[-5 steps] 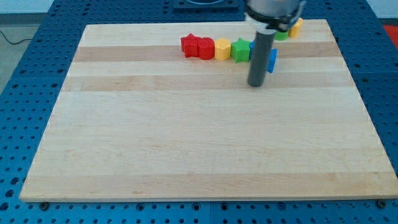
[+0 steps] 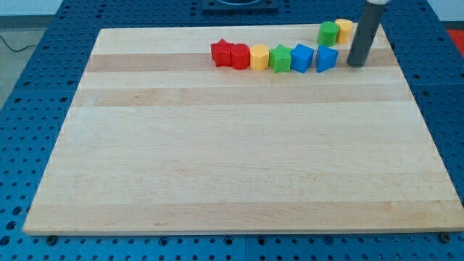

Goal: Move the blue cube diagonally in between the green circle green circle

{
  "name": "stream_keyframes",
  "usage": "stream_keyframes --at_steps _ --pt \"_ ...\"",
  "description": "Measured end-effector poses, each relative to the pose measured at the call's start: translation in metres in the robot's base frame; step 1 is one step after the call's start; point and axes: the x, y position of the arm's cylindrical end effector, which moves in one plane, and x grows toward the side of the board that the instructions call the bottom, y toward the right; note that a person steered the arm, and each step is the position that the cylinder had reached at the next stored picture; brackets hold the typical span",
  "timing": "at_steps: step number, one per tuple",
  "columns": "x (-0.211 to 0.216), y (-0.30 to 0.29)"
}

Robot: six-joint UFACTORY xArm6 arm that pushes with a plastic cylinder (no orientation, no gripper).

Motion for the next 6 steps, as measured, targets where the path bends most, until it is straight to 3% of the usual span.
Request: stream_keyframes --at_steps 1,2,3,4,5,6 --pt "0.025 -0.042" --pt "0.020 -0.098" --pt "-0.008 -0.107" --pt "-0.025 -0.071" --pt "-0.032 -0.056" --pt "-0.027 -0.076"
